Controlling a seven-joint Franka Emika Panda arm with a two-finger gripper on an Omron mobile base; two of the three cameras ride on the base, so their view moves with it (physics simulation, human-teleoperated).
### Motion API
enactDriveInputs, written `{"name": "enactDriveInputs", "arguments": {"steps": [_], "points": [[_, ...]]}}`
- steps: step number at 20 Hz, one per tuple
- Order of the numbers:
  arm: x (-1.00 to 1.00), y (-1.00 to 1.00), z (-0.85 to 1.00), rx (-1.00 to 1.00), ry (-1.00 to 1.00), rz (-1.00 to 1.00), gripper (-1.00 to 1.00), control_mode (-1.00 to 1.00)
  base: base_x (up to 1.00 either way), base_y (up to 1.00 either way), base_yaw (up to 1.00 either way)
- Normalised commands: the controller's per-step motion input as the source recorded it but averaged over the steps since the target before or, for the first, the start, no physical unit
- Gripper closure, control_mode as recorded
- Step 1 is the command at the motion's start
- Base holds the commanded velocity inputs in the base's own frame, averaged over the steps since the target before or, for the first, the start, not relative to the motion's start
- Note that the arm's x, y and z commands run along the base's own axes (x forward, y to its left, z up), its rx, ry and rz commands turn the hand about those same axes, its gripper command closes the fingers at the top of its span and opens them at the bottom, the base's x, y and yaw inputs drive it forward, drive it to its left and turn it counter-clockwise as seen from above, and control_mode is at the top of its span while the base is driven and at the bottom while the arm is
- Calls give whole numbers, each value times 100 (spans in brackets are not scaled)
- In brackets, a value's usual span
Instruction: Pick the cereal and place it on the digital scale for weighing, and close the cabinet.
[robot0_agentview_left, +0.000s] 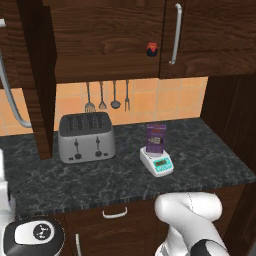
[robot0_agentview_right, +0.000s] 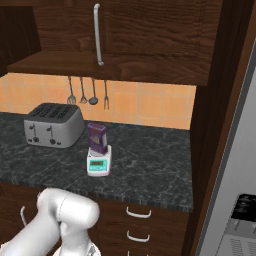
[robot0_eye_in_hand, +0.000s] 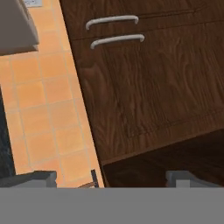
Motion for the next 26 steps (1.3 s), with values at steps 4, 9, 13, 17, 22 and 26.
{"name": "enactDriveInputs", "arguments": {"steps": [4,9,13,17,22,26], "points": [[97,0,0,9,0,-14,-100,-100,0,0,0],[89,-29,6,1,-2,-17,-100,-100,0,0,0],[72,-54,16,0,-1,-14,-100,-100,0,0,0],[81,-61,7,0,2,-14,-100,-100,0,0,0],[34,-92,29,1,0,-13,-100,-100,0,0,0],[16,-100,36,1,-8,-13,-100,-100,0,0,0]]}}
